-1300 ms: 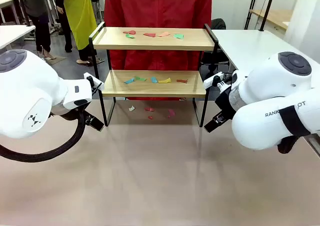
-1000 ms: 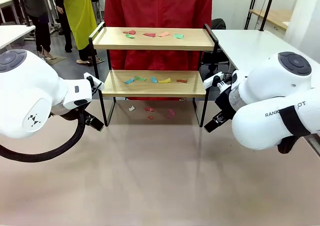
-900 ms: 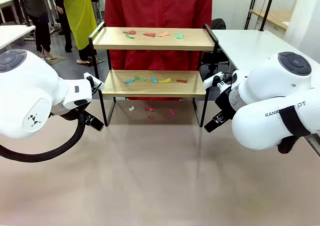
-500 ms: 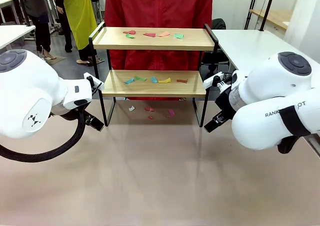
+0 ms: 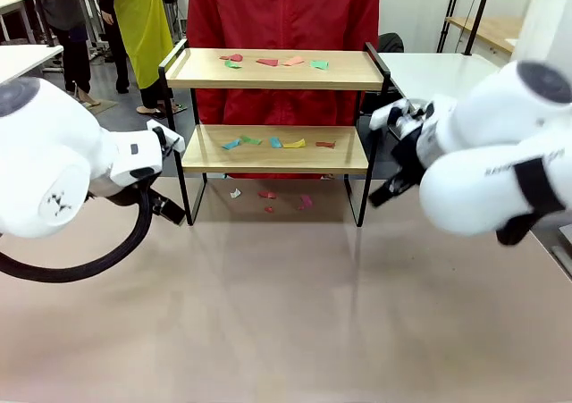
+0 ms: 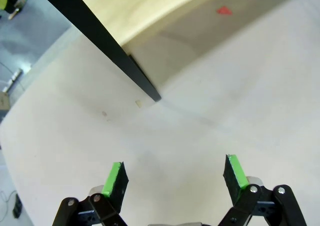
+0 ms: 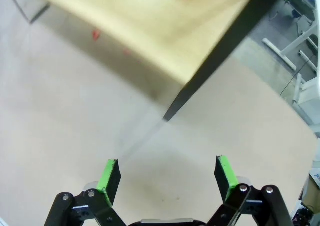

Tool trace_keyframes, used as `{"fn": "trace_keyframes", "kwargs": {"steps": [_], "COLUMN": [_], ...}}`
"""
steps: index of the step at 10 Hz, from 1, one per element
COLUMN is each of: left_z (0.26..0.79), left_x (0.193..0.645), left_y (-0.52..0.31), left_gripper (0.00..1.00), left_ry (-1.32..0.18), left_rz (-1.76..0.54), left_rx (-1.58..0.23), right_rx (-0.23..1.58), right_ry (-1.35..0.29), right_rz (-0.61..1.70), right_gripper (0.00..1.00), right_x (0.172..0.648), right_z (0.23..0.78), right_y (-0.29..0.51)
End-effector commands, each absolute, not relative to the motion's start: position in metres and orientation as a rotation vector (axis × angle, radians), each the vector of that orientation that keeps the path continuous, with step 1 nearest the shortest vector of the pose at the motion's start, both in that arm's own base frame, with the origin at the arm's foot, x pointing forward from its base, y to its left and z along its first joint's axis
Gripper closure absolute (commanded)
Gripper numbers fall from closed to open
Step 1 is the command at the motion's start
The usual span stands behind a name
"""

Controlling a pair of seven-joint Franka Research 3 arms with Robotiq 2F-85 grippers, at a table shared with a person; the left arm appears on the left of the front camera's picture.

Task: Clean the shelf.
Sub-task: Pick up the Duster handed by the human.

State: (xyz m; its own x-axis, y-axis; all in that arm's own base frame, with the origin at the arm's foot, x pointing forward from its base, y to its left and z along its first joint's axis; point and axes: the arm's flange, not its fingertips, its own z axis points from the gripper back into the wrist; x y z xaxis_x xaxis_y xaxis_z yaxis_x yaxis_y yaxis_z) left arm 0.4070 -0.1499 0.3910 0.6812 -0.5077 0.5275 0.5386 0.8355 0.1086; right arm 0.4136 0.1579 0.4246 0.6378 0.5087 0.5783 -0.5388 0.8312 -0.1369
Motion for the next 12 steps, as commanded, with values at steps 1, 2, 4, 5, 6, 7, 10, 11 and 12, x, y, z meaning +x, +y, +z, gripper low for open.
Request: {"fn": "trace_keyframes", "kwargs": {"steps": [1, 2, 4, 5, 6, 7, 10, 11, 12], "left_z": [0.434, 0.451, 0.48, 0.491, 0.499, 0.501, 0.492, 0.489, 0.503], "left_x": [0.415, 0.418, 0.417, 0.418, 0.421, 0.427, 0.436, 0.432, 0.415], "left_y": [-0.112, -0.091, -0.035, -0.003, 0.032, 0.059, 0.111, 0.11, 0.107], "left_gripper": [0.0, 0.0, 0.0, 0.0, 0.0, 0.0, 0.0, 0.0, 0.0], "left_ry": [-0.559, -0.555, -0.601, -0.627, -0.668, -0.703, -0.845, -0.837, -0.861], "left_rz": [-0.631, -0.661, -0.704, -0.755, -0.848, -0.912, -1.005, -0.939, -0.983], "left_rx": [-0.156, -0.218, -0.324, -0.398, -0.495, -0.581, -0.694, -0.675, -0.662], "right_rx": [0.143, 0.208, 0.339, 0.385, 0.432, 0.469, 0.538, 0.533, 0.48], "right_ry": [-0.669, -0.68, -0.771, -0.825, -0.884, -0.931, -1.029, -1.064, -0.992], "right_rz": [0.588, 0.585, 0.578, 0.567, 0.581, 0.583, 0.571, 0.554, 0.54], "right_gripper": [0.0, 0.0, 0.0, 0.0, 0.0, 0.0, 0.0, 0.0, 0.0], "right_x": [0.425, 0.429, 0.432, 0.43, 0.427, 0.428, 0.435, 0.434, 0.412], "right_z": [0.471, 0.487, 0.509, 0.513, 0.511, 0.504, 0.465, 0.456, 0.476], "right_y": [0.12, 0.096, 0.028, -0.008, -0.044, -0.074, -0.139, -0.14, -0.137]}}
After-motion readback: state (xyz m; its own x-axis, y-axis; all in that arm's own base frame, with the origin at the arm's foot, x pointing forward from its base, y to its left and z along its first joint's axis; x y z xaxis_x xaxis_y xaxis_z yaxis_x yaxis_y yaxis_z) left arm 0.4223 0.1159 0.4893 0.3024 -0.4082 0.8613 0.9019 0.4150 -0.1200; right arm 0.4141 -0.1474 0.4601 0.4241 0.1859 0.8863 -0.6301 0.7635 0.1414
